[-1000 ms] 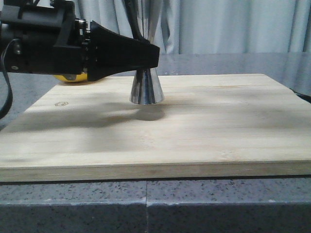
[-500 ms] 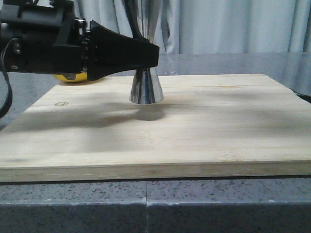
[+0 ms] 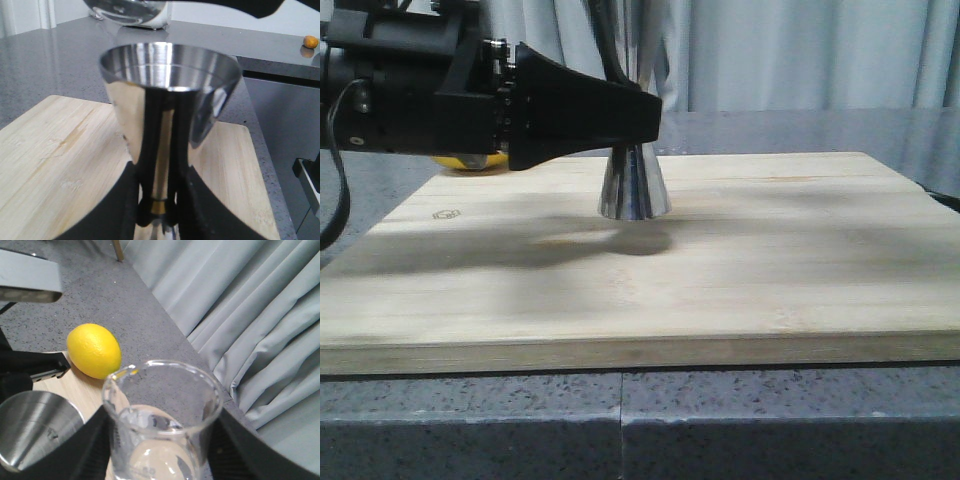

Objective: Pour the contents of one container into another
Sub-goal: 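Tilt the beaker with the right gripper over the jigger's upper cup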

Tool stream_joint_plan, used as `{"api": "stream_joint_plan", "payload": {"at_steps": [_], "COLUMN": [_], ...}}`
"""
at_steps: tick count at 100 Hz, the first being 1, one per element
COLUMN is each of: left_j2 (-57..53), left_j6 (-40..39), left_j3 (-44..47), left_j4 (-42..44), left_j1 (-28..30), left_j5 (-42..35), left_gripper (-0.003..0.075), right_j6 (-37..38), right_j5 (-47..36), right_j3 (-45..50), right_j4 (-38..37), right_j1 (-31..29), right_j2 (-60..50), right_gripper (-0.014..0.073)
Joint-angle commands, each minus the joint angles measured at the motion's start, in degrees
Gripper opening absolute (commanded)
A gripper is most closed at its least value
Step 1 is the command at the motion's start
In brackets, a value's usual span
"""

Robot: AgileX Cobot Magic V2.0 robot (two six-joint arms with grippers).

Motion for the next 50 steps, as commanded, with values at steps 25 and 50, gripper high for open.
{"api": "stream_joint_plan", "payload": {"at_steps": [25,50], "left_j2": [-2.6,-2.6], "left_j6": [-0.7,-0.7], "left_j3": [-1.2,-1.2], "left_j4": [-2.7,-2.7], "left_j1": [-0.7,-0.7], "left_j5": [-12.3,-12.3], "left_gripper": [-0.0019,-0.0019], "right_j6": [-0.3,-0.3], "right_j5": [-4.2,-4.1], "right_j3": [-2.2,-2.2], "right_j4": [-2.9,-5.8], "right_j1": [0.0,1.3], "right_j2": [-1.8,-1.8], "right_gripper": [0.0193,0.0193]}}
